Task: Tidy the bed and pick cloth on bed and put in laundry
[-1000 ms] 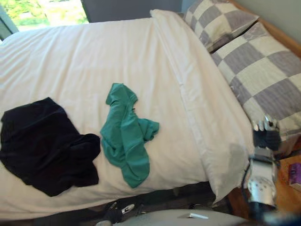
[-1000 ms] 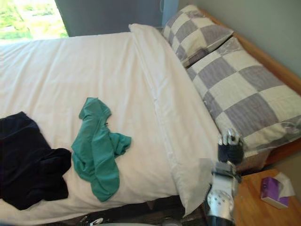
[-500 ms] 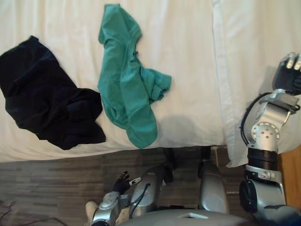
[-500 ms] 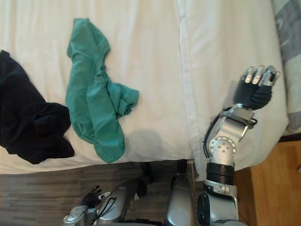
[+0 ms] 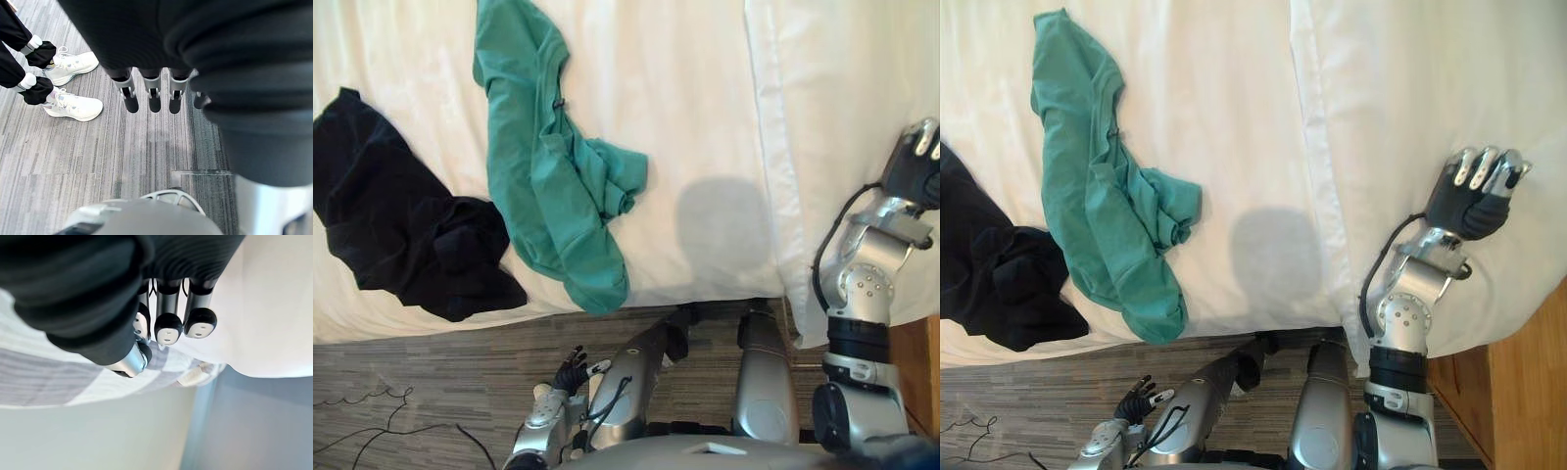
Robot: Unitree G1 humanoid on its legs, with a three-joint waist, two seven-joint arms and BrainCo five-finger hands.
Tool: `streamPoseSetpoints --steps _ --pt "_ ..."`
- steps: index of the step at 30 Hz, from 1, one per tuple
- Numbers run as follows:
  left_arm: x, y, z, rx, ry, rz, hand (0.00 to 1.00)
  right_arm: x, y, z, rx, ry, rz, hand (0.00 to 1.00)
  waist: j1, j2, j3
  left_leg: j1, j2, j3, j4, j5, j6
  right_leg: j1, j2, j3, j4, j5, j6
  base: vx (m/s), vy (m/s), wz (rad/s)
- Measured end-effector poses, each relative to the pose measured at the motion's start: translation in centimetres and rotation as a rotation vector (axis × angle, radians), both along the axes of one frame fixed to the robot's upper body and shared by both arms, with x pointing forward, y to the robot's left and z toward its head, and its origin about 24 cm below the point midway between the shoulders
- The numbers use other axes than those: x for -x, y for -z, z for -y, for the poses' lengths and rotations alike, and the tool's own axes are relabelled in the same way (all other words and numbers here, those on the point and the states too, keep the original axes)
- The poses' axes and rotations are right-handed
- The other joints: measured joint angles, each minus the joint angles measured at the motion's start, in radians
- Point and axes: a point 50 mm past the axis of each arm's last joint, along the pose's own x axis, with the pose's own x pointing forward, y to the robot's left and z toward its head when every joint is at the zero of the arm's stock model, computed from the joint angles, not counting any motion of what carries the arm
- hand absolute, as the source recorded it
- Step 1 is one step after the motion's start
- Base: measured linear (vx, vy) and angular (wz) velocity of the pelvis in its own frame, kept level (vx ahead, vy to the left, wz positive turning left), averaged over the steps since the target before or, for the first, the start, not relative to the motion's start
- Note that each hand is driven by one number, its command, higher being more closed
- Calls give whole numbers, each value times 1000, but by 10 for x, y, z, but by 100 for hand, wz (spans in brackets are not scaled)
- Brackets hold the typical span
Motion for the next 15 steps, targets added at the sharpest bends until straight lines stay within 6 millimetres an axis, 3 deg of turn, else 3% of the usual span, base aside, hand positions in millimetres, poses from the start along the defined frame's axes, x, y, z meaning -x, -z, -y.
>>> streamPoseSetpoints --steps 2,3,4,5,8,9,10,11,14,15 --pt "1 1 0 5 -18 -4 0 14 36 0 -10 10 -98 100 -2 -2 -1 38 8 17 1 0 0 33 9 9 -1 1 -1 115 -42 -20" --pt "1 1 0 6 -20 -4 0 14 37 0 -11 11 -103 100 -2 -3 -1 40 8 18 1 0 0 35 9 10 -1 1 -1 146 -33 -28" --pt "3 1 -2 18 -58 -4 0 22 59 1 -24 19 -174 100 -4 -14 -6 66 11 34 3 0 0 55 12 22 -1 2 -3 104 -14 -25" --pt "5 2 -3 23 -75 -7 0 26 69 2 -28 21 -210 100 -9 -20 -9 77 14 41 7 0 0 67 14 24 -5 6 -8 132 -18 -41" --pt "12 4 -11 35 -160 -15 0 35 107 3 -44 -6 -361 100 -25 -53 -24 56 61 61 142 -10 -15 96 27 38 -22 67 -16 133 -11 -33" --pt "15 4 -16 35 -199 -17 0 40 123 4 -64 -11 -427 100 -26 -88 -31 43 57 71 102 -68 -35 105 22 59 -23 81 -20 99 32 -40" --pt "21 7 -14 38 -224 -35 0 45 136 8 -75 -12 -488 100 -26 -71 -57 81 61 63 -80 11 -48 115 43 52 -16 84 -23 136 92 -52" --pt "22 9 -12 44 -231 -46 0 47 143 10 -81 -9 -519 100 -28 -60 -64 91 81 64 -124 65 -46 124 63 48 -12 83 -22 171 144 -53" --pt "7 4 -12 55 -254 -9 0 79 194 19 -196 46 -787 100 -29 -107 -89 114 90 64 -78 51 -30 106 65 44 53 65 -23 108 46 3" --pt "6 5 -8 74 -292 -13 0 101 224 16 -251 53 -963 100 -24 -119 -102 119 93 66 -54 45 -25 117 65 48 6 60 -32 39 -30 25"
